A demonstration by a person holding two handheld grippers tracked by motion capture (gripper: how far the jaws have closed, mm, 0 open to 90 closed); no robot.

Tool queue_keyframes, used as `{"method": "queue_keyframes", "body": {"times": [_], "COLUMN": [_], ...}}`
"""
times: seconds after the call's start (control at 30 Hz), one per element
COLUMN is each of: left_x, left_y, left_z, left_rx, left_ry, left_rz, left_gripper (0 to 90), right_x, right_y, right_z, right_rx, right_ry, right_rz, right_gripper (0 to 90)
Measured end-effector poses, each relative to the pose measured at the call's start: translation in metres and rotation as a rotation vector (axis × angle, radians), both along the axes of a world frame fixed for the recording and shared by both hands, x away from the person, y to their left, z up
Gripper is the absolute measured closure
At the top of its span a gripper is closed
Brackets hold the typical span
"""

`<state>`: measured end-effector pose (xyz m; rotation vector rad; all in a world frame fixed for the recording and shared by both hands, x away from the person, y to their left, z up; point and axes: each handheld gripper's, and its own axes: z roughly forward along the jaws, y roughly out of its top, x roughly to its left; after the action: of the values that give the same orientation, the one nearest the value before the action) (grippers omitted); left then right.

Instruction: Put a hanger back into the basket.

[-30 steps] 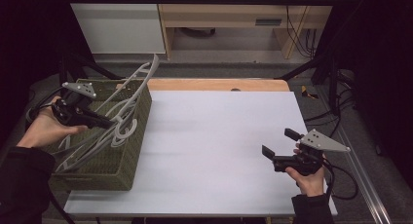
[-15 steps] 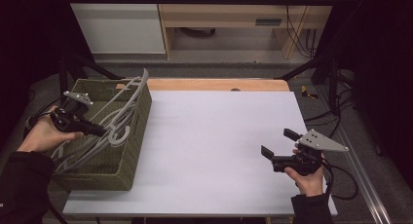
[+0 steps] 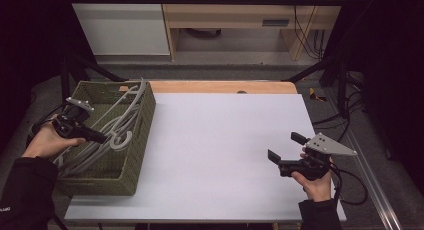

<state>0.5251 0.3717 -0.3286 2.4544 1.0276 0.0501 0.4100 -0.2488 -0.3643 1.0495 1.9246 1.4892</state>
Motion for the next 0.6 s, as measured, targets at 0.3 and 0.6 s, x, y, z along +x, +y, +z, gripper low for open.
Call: {"method": "queue_keyframes", "body": {"times": [0.3, 0.6], "left_x": [0.005, 0.009], "left_y": [0.002, 0.004], "left_z": [-0.013, -0.015], "left_rx": [-0.004, 0.029], "left_ry": [0.052, 0.007], "left_rz": [0.035, 0.118], "left_gripper": [82.9, 82.2], "right_x": [0.0, 0.0], "right_y": [-0.001, 0.0], "right_z": [0.0, 0.0], "right_rx": [0.002, -0.002], "right_ry": [-0.006, -0.002], "right_rz": [-0.004, -0.003], "right_gripper": [0.9, 0.9]}}
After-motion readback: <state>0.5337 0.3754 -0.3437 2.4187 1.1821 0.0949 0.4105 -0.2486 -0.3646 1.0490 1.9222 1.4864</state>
